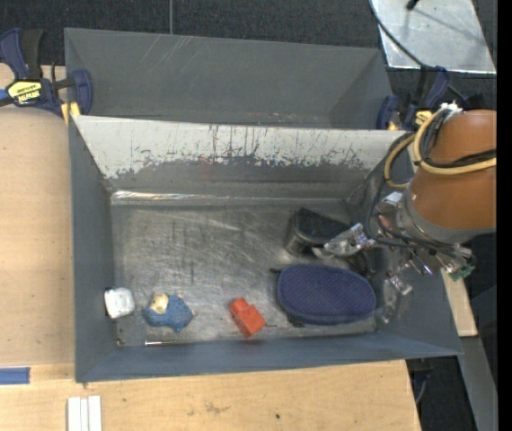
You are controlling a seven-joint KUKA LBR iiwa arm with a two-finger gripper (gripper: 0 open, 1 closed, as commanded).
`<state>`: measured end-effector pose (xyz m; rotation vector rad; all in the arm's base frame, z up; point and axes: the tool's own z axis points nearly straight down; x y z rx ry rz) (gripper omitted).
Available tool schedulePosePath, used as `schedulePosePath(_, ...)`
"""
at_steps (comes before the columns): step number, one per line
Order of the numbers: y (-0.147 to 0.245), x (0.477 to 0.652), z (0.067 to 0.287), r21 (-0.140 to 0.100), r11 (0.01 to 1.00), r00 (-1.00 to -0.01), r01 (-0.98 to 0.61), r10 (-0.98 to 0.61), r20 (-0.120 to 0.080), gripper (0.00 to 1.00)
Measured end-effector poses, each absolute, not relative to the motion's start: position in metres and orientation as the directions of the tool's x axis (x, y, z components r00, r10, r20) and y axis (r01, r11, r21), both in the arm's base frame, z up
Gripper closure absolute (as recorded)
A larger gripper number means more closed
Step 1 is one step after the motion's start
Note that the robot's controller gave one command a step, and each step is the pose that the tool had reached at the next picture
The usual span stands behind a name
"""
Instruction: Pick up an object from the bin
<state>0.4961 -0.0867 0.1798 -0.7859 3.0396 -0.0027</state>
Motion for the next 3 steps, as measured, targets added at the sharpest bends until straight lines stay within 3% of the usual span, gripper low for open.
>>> schedulePosePath(1, -0.032, 0.484, 0.110, 0.002, 0.822, -0.822, -0.569, -0.569, -0.002, 0.00)
schedulePosePath(2, -0.046, 0.508, 0.098, -0.006, 0.527, -0.527, -0.850, -0.850, -0.007, 0.00)
schedulePosePath(3, -0.058, 0.530, 0.099, 0.003, -0.062, 0.062, -0.998, -0.998, -0.001, 0.00)
